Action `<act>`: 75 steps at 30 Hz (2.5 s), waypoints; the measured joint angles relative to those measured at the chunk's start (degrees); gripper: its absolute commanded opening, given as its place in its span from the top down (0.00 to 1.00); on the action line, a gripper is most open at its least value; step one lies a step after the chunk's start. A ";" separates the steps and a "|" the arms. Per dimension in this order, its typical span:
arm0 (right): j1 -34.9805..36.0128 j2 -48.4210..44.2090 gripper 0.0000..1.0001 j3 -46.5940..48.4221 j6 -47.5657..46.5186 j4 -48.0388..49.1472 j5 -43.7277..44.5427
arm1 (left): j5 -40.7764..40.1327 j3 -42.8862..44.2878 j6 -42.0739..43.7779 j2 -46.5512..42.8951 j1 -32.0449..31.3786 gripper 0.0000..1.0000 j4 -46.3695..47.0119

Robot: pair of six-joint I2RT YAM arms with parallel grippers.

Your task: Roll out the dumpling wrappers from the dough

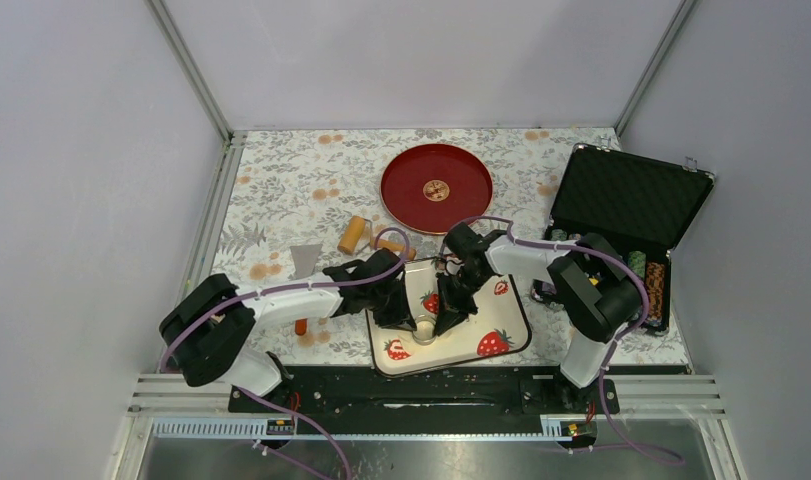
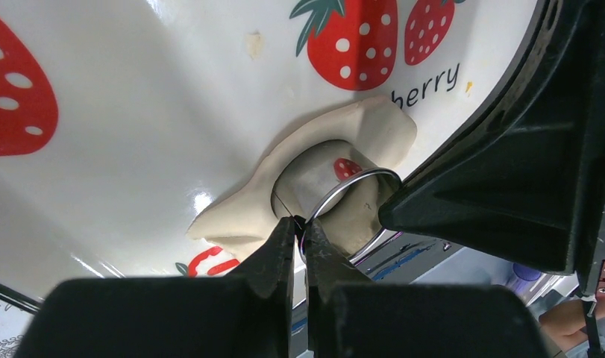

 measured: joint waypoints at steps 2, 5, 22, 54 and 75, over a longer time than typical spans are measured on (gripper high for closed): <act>0.00 0.26 1.00 0.26 -0.15 -0.11 -0.11 | 0.02 0.22 -0.20 0.20 0.00 1.00 -0.28; 0.00 0.59 1.00 0.74 -0.42 -0.63 -0.11 | 0.02 0.22 -0.68 0.33 0.00 1.00 -0.31; 0.28 0.48 1.00 0.72 -2.75 -8.24 1.66 | 8.15 -1.40 -6.25 3.50 -0.90 1.00 5.66; 1.70 -3.48 1.00 -2.10 -3.41 -9.64 7.08 | 4.98 5.20 -8.07 7.91 -6.38 1.00 -1.16; 1.86 -3.10 0.98 -0.94 -3.98 -11.06 7.37 | 2.19 7.63 -8.00 8.52 -7.61 0.89 -4.90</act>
